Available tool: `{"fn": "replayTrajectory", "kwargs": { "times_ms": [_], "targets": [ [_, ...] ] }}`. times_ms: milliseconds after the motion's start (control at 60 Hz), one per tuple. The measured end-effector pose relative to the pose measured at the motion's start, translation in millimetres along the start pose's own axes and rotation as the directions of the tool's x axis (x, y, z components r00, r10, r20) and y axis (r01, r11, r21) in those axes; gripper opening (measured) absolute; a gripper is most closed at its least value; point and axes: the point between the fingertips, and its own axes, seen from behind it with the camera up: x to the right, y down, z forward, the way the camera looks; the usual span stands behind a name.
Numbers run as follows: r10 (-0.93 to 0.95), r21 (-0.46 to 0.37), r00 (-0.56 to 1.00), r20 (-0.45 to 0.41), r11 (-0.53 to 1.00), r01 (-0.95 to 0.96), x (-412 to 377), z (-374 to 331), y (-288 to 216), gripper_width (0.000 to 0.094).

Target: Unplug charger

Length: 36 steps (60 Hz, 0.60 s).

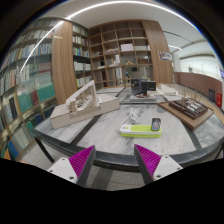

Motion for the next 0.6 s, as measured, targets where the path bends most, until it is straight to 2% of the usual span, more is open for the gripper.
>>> {"fn": "replayTrajectory", "kwargs": {
  "times_ms": [133, 417, 600],
  "targets": [
    [-0.013, -0.007, 0.996, -0.085, 1.0, 0.012, 42.9, 20.5, -10.0, 0.08],
    [-0.039, -0.049, 0.968, -0.246, 0.998, 0.028, 162.9, 111.8, -29.0, 0.0796],
    [-0.081, -0.053, 0.955, -0.287, 0.996, 0.069, 198.5, 160.7, -36.0, 0.0777]
  ]
}}
